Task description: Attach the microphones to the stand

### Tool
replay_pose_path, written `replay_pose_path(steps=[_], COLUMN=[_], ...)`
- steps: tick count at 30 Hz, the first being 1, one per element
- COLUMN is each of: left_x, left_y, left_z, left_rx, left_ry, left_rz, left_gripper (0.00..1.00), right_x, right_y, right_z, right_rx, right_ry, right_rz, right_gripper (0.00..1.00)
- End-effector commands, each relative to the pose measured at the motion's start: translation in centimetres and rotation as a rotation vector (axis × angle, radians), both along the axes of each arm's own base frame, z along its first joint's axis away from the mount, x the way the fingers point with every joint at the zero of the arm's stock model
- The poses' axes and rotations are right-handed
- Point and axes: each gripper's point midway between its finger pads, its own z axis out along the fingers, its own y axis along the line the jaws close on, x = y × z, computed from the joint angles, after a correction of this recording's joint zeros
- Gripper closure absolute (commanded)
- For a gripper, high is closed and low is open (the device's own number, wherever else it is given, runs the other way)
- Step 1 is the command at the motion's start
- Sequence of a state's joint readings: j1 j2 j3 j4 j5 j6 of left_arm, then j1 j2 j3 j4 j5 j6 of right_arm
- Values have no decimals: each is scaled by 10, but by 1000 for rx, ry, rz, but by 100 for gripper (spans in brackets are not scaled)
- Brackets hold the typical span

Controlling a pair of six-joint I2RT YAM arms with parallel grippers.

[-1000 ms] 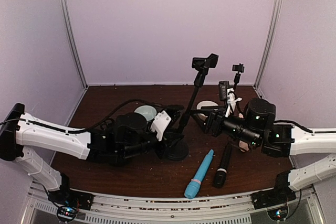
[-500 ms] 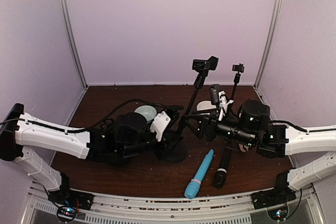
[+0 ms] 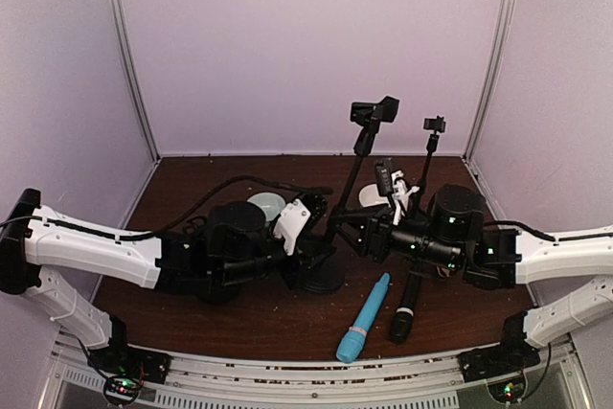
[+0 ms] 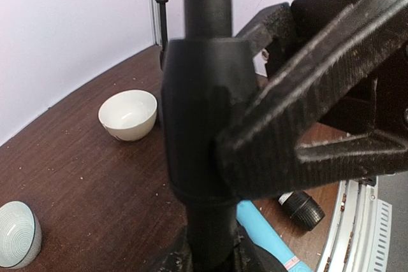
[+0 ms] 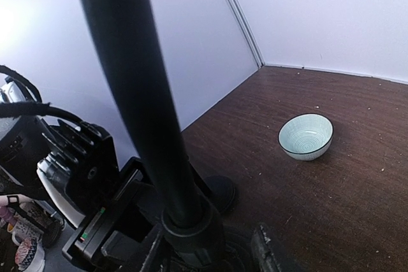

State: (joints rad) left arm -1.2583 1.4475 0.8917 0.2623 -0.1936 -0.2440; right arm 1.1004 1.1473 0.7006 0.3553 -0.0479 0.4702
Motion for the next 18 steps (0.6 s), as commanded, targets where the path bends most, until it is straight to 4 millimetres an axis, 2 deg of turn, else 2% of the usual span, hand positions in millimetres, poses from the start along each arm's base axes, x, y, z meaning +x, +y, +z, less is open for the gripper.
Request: replay_pose_path(steps=[1,5,10,14,18], left_x=[-4,-6,-10,-19,-17], left_y=[-5,-8,-10,-7,11], left_z=[62,62,63,69,79], left_rx=[-181,-178,-173,-199,-244], left_ry=[-44,-39,-34,-14,18], left_rz=[-23,-42,-68,-190,-297], left_gripper=[100,100,100,100,100], right_x=[-1,-2,-11,-34,-59], right_y=[5,6,10,14,10], right_z=[8,8,13,20,27], right_rx=[8,4,-19,-87,-111], right_ry=[-18,-34,-97,-228,-320], right_rz=[11,21,84,226,359], right_gripper=[59,65,86,92,95])
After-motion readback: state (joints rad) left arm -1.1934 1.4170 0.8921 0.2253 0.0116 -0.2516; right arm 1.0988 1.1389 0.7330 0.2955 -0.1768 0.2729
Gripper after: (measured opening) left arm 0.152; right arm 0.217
